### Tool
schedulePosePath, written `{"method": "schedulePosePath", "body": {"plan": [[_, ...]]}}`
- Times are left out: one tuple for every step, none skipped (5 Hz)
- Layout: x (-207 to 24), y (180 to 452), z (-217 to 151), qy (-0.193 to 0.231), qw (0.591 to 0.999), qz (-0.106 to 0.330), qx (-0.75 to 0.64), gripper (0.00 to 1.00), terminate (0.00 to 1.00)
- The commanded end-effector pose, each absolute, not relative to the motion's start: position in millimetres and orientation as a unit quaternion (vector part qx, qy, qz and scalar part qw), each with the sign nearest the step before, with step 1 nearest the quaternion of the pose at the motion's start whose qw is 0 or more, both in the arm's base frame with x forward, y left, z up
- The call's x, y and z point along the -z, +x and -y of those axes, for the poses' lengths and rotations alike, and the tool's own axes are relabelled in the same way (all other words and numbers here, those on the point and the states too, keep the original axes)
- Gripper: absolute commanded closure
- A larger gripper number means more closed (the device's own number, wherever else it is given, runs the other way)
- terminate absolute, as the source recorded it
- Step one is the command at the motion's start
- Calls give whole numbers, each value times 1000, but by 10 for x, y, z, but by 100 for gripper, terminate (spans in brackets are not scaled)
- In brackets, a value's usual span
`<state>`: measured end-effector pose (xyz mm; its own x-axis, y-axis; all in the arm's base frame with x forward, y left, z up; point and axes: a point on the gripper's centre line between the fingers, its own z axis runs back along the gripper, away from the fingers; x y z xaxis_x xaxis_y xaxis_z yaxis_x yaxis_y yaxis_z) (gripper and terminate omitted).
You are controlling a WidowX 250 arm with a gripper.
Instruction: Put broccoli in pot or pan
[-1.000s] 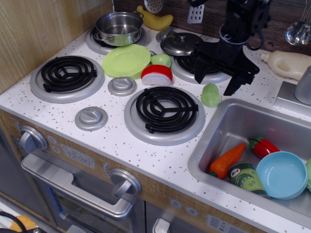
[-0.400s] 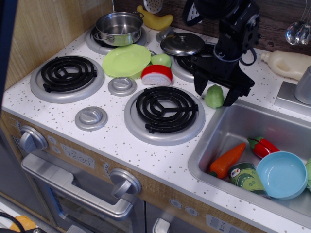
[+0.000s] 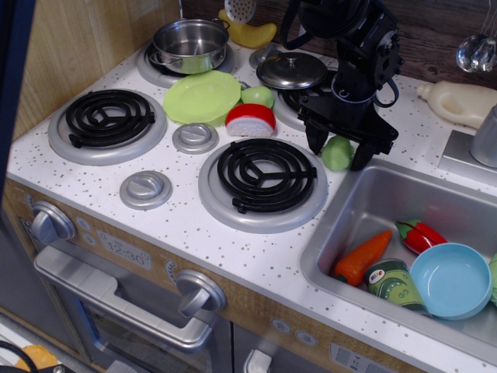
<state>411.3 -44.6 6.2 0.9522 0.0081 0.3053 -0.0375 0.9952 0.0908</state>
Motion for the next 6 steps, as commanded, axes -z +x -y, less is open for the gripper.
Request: {"method": "schedulePosePath", "body": {"plan": [[-185, 4072, 468, 60, 985, 159, -31, 100, 0], [-424, 3957, 375, 131, 974, 173, -64, 100, 0], [-746, 3864, 114, 205, 958, 189, -68, 100, 0], [-1020, 3725, -255, 255, 946, 193, -55, 100, 0], [-1265, 3738, -643, 300, 927, 224, -35, 100, 0], [-1475, 3887, -1063, 321, 912, 257, 12, 100, 0]]}}
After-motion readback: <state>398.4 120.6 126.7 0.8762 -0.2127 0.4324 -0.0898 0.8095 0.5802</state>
